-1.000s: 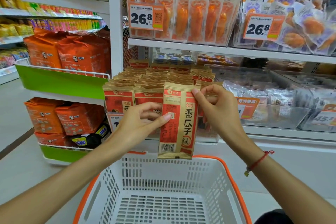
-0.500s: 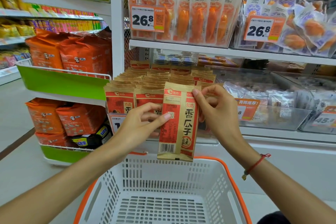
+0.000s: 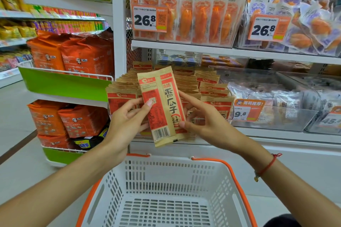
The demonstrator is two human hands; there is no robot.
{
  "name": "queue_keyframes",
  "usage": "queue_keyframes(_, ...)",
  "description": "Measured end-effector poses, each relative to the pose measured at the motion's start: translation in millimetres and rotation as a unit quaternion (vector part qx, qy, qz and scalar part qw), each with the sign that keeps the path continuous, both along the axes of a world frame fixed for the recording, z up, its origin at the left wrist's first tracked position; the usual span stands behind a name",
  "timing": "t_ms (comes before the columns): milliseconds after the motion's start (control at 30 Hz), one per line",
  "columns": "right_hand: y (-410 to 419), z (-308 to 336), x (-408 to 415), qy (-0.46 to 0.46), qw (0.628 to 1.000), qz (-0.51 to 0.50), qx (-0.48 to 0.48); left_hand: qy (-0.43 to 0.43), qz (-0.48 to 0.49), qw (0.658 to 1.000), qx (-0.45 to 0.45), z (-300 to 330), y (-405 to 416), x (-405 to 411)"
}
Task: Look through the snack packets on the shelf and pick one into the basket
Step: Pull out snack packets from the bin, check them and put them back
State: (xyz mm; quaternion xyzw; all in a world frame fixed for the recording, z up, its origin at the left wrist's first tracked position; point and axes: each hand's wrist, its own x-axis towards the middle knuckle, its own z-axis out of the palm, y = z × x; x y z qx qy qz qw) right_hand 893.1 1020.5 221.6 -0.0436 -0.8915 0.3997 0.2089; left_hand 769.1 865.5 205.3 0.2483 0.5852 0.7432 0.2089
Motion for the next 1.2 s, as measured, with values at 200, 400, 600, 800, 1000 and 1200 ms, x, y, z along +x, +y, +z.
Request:
queue_keyframes(200, -0.9, -3.0, -0.1, 0.032, 0.998, -0.043, 0.021, 0.014, 0.008, 1.0, 0.001, 2.6, 2.3, 4.0)
queue_keyframes(400, -17.3, -8.1, -5.5, 0.108, 0.987, -0.107, 0.053, 0.037, 0.036, 0.999, 0.015, 7.3, 4.0, 8.7)
queue_keyframes(600, -24.7, -11.9, -6.3, 0.101, 0.984, -0.12, 0.086, 0.048, -0.024, 0.999, 0.0, 4.7, 6.9, 31.9)
queue_keyframes(800, -18.1, 5.9, 0.6, 0.024, 0.995, -0.054, -0.082, 0.085, -0.005, 0.996, 0.01, 8.4, 4.5, 30.1)
queue_keyframes(1000, 3.1, 23.3, 17.3, -0.091, 0.927, 0.114, -0.345, 0.118, -0.021, 0.992, -0.03, 9.8, 2.4, 11.1)
queue_keyframes(1200, 15.0, 23.5, 22.2, -0.11, 0.938, 0.139, -0.297, 0.147, -0.095, 0.984, -0.023, 11.9, 0.3, 4.0)
